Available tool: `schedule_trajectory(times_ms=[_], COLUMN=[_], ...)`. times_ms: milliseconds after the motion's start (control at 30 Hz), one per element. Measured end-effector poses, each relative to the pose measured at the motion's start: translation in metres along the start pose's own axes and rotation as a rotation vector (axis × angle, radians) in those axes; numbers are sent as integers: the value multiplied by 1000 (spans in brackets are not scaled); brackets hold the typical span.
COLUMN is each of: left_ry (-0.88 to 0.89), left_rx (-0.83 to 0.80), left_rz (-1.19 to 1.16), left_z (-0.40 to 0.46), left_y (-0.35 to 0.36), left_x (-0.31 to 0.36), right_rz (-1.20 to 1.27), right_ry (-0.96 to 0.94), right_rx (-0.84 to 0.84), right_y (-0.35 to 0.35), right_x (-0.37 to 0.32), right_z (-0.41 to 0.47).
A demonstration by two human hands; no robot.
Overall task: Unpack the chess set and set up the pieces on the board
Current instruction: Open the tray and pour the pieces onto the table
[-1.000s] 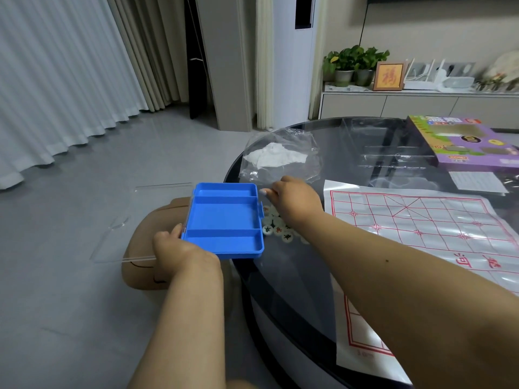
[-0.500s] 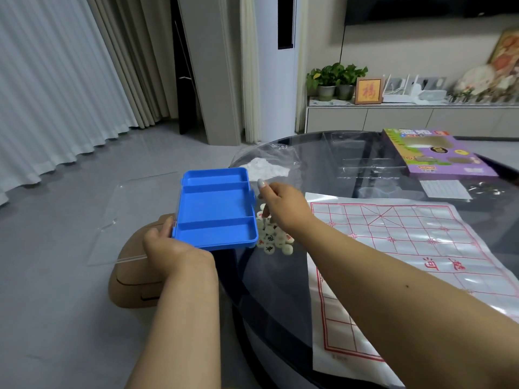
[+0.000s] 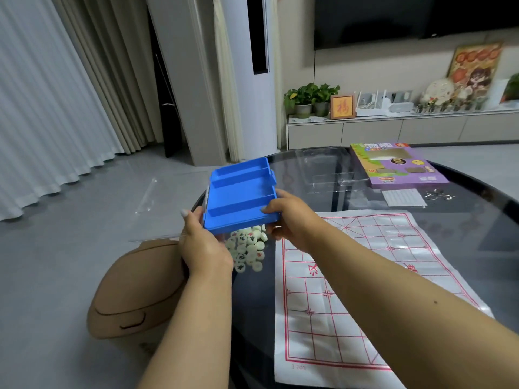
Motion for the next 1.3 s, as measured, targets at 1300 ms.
schedule_trajectory(times_ms=[1300], left_ry=[-155], left_rx=[-202], left_rz=[935], left_z=[115], left_y=[49], left_x=[-30], right_rz=[-790], right_ry=[-89], right_rx=[434], right_y=[-68], right_x=[-5], right_z=[70])
Point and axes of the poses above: each hand's wrist, its own z-axis towards the middle knuckle, its own y-axis out of the palm, x = y × z, the point moved 8 cm from there along z, towards the middle knuckle, and after that the axes turned 1 degree about z, right-handed, at the moved point
